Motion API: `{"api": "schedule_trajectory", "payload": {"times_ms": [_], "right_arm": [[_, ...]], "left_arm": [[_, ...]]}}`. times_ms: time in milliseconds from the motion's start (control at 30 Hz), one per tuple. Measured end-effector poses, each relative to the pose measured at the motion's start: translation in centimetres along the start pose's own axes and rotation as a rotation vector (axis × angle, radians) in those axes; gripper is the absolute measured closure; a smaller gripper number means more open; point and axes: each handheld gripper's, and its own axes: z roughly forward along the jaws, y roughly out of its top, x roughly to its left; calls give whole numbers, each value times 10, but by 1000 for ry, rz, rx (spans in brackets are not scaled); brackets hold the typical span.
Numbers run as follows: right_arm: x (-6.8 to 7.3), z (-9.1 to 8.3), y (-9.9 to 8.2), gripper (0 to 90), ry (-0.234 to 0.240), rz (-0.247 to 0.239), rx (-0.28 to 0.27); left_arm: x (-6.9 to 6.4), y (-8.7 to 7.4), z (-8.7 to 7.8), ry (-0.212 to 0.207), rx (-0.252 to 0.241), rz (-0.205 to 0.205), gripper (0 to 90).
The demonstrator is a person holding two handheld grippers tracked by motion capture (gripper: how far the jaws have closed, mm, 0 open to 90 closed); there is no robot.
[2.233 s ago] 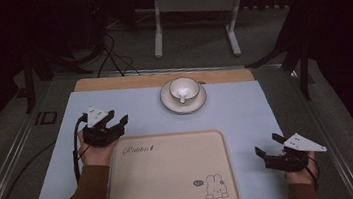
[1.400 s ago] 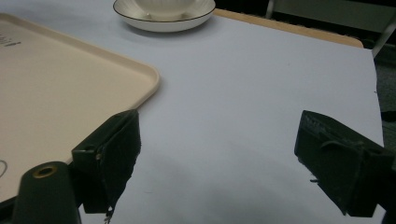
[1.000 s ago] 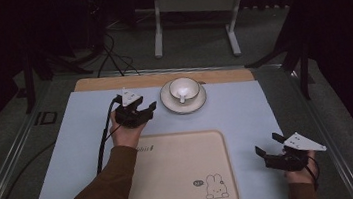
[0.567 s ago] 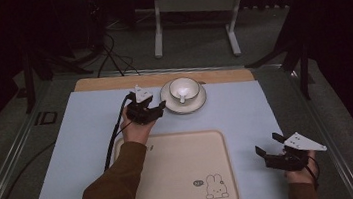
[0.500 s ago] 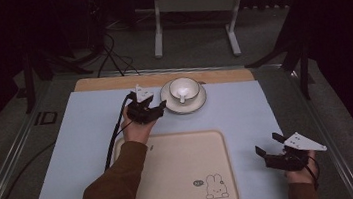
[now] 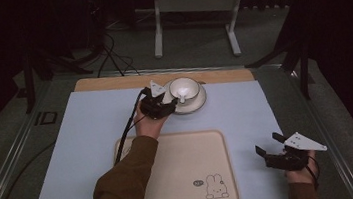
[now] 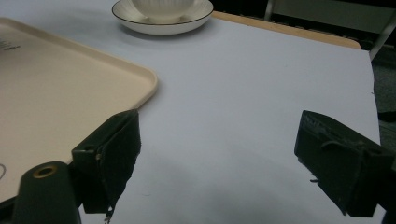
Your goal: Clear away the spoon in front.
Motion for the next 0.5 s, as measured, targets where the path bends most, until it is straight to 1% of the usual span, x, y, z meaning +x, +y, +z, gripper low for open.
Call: {"api": "schedule_trajectory", "payload": {"times_ms": [167, 333, 367, 400, 467, 500], "right_arm": [[0, 0, 0, 142, 1, 1, -1], [0, 0, 0, 142, 2, 3, -2], [0, 0, 0, 142, 2, 3, -2], [0, 1, 0, 142, 2, 3, -1], [0, 0, 0, 142, 3, 2, -2], [0, 0, 0, 142, 3, 3, -2]], "left_arm": [[-6, 1, 13, -10, 11, 3, 440], [-11, 1, 27, -8, 23, -2, 437], [-11, 1, 27, -8, 23, -2, 434], [-13, 1, 37, 3, 33, -1, 428], [-14, 1, 44, 7, 38, -11, 428], [-13, 0, 47, 11, 43, -9, 428]]}}
